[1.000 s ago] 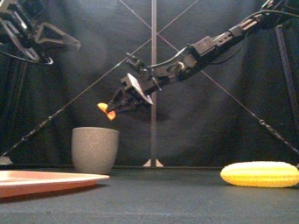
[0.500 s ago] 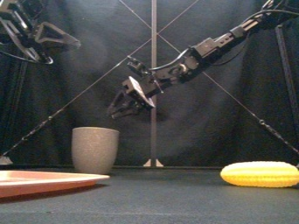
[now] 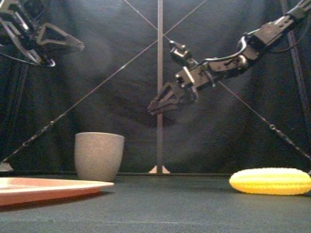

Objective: Pick the tangerine then place it in the grey bowl
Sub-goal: Drop tangerine in the grey bowl and return to neutral

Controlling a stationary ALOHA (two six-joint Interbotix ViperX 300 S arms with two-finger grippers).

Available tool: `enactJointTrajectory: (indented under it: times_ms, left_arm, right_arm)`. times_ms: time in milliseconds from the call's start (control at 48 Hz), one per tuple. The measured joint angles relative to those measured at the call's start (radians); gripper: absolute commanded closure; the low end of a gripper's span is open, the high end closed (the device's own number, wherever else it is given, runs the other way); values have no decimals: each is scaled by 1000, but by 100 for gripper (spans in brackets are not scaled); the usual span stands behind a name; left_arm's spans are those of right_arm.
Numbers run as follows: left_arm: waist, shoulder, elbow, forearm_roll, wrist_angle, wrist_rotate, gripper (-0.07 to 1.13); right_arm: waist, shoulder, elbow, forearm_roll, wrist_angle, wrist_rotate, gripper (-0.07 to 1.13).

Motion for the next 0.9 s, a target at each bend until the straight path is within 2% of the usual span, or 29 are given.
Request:
enactJointTrajectory:
  times_ms: [208,458,604,896]
  left_arm:
    - [6,0,2,0,0,2,91]
    - [9,0,8,2,0,2,91]
    - [9,0,8,2,2,2,91]
    - [11,0,17,3,2,2,91]
  right_arm:
    - [78,-92,126,0,-92,0,31]
    - [161,-160,219,55,-117,0,31]
    - [186,-189,238,98,-120,6,31]
    - [225,-239,255,103,-169,-5,31]
